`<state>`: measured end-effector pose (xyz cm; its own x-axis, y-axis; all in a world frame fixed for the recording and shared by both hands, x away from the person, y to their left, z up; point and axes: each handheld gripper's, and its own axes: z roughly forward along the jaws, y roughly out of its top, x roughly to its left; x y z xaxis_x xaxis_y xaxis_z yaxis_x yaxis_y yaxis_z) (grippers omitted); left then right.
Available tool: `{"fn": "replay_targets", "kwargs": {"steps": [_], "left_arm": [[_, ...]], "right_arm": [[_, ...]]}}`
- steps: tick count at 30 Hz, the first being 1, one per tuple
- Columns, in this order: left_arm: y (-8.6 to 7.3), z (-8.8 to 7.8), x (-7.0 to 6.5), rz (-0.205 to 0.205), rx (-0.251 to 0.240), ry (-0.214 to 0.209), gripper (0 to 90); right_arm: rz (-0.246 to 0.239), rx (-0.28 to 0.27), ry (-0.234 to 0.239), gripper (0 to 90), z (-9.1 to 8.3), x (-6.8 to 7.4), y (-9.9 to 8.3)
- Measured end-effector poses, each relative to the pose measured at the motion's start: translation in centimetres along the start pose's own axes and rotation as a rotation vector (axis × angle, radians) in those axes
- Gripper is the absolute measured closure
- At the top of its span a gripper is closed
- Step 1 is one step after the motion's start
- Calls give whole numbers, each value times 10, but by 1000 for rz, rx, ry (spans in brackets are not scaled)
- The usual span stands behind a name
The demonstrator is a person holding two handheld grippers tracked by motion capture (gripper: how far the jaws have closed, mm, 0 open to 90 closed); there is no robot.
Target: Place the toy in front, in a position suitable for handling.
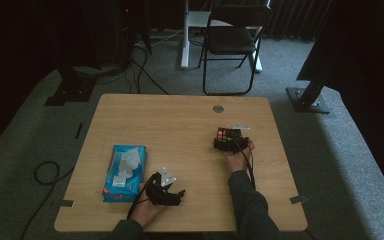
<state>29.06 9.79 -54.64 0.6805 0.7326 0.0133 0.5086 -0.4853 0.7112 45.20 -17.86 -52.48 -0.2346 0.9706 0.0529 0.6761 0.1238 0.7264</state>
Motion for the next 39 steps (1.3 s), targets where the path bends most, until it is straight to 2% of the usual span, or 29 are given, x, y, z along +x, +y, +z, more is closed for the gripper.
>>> {"fn": "replay_targets", "kwargs": {"steps": [3,5,10,17,24,27,29,30,31,39], "left_arm": [[0,0,0,0,0,0,180],[0,0,0,0,0,0,180],[0,0,0,1,0,0,180],[0,0,0,0,0,0,180],[0,0,0,0,0,0,180],[0,0,0,0,0,0,180],[0,0,0,0,0,0,180],[0,0,0,0,0,0,180],[0,0,0,0,1,-1,179],[0,0,0,0,0,-1,179]], "right_arm": [[4,10,4,155,4,-1,0],[3,4,15,224,3,-2,0],[-15,-8,29,331,0,-6,0],[-58,-13,56,340,-4,-9,-2],[-100,-13,88,342,-9,-5,-5],[-132,-13,106,342,-11,-1,-7],[-132,-13,106,342,-11,-1,-7],[-141,-17,115,342,-12,1,-8],[-172,-23,134,342,-14,7,-12],[-270,-34,196,343,-20,24,-20]]}}
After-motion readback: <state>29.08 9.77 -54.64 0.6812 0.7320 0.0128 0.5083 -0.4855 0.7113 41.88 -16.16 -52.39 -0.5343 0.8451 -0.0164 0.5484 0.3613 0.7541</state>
